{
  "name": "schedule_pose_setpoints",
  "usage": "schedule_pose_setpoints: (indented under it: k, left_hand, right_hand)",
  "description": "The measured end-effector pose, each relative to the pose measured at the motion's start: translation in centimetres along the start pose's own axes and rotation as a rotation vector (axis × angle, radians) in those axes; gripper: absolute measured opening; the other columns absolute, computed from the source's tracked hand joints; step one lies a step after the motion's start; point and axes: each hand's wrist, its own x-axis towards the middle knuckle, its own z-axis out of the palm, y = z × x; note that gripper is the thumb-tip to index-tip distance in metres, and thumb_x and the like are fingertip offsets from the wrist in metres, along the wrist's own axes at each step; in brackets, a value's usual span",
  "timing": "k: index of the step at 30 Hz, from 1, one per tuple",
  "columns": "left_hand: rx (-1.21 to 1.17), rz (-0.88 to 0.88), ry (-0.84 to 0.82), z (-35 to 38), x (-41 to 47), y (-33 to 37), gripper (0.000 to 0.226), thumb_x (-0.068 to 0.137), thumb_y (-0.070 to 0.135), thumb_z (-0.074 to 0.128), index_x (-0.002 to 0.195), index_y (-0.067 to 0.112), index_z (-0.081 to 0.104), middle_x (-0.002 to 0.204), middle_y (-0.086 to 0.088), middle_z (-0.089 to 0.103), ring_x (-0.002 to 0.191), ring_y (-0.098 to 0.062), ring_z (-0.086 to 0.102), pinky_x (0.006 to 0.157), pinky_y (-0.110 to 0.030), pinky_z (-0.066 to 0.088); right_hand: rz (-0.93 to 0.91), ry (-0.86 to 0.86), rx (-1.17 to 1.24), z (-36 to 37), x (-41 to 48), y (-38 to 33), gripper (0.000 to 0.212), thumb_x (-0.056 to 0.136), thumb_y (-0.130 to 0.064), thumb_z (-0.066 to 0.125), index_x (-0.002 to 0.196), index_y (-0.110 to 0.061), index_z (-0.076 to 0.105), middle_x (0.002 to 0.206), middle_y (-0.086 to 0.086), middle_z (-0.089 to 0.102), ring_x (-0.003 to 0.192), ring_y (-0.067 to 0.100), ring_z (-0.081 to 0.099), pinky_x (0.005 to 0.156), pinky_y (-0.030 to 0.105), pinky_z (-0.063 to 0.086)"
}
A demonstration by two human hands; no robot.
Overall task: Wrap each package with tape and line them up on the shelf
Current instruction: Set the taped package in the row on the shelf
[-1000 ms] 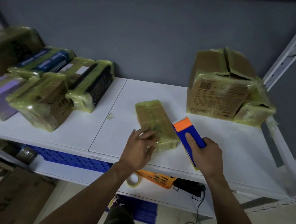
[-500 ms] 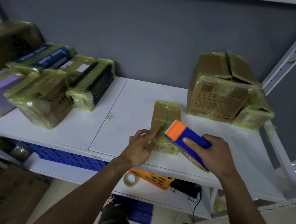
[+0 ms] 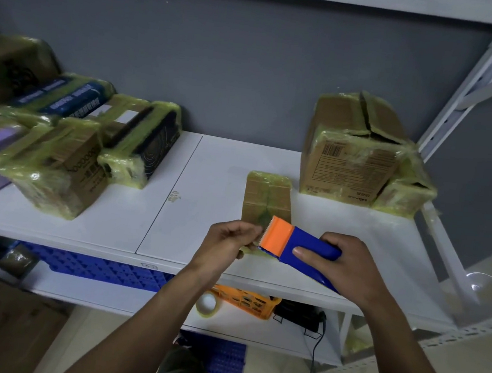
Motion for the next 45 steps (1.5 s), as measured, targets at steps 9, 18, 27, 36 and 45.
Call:
schedule_pose_setpoints:
  k: [9,18,27,36,45]
  left_hand:
    - [0.092,-0.001,0.037,-0.4,-0.1,0.4,0.009,0.095,0.034,0.069,0.090,0.040,0.074,0.098,0.014,0.075,0.097,-0.006,0.068,0.069,-0.025,0.051]
    - [0.114,0.047,0.047,-1.1,0.2,-0.2,0.023,0.094,0.001,0.066,0.089,0.020,0.076,0.085,0.001,0.077,0.084,-0.011,0.071,0.076,-0.023,0.056]
    - [0.054,0.045,0.167,-5.1,0.9,-0.3,0.015,0.091,-0.008,0.066,0.086,0.003,0.076,0.076,-0.001,0.075,0.069,-0.009,0.066,0.071,-0.017,0.056]
    - [0.107,0.009,0.308,-5.8,2.3,-3.3,0.016,0.090,-0.003,0.067,0.085,0.009,0.077,0.078,0.000,0.075,0.065,-0.003,0.065,0.063,-0.012,0.050]
    - [0.052,-0.135,0.445,-4.5,4.7,-6.8,0.006,0.084,0.022,0.078,0.077,0.022,0.076,0.076,0.009,0.074,0.079,-0.009,0.070,0.070,-0.020,0.051]
  right_hand:
    - [-0.026,-0.024,0.004,0.2,0.0,0.2,0.042,0.072,-0.065,0.076,0.070,-0.025,0.064,0.069,-0.012,0.069,0.066,0.005,0.069,0.057,0.011,0.047]
    - [-0.018,-0.044,-0.052,0.6,0.1,0.0,0.048,0.070,-0.070,0.074,0.072,-0.023,0.065,0.069,-0.010,0.069,0.067,0.007,0.069,0.057,0.016,0.049]
    - [0.011,-0.039,-0.209,-0.1,0.6,-0.4,0.054,0.072,-0.072,0.077,0.060,-0.022,0.059,0.059,-0.007,0.059,0.055,0.010,0.058,0.053,0.019,0.037]
    - [0.079,-0.022,-0.407,1.2,1.9,-2.4,0.058,0.065,-0.082,0.075,0.066,-0.026,0.060,0.060,-0.011,0.061,0.059,0.004,0.062,0.052,0.019,0.040]
    - [0.199,-0.107,-0.629,3.0,4.0,-3.5,0.065,0.063,-0.088,0.069,0.080,-0.026,0.057,0.078,-0.009,0.062,0.072,0.010,0.063,0.062,0.028,0.053]
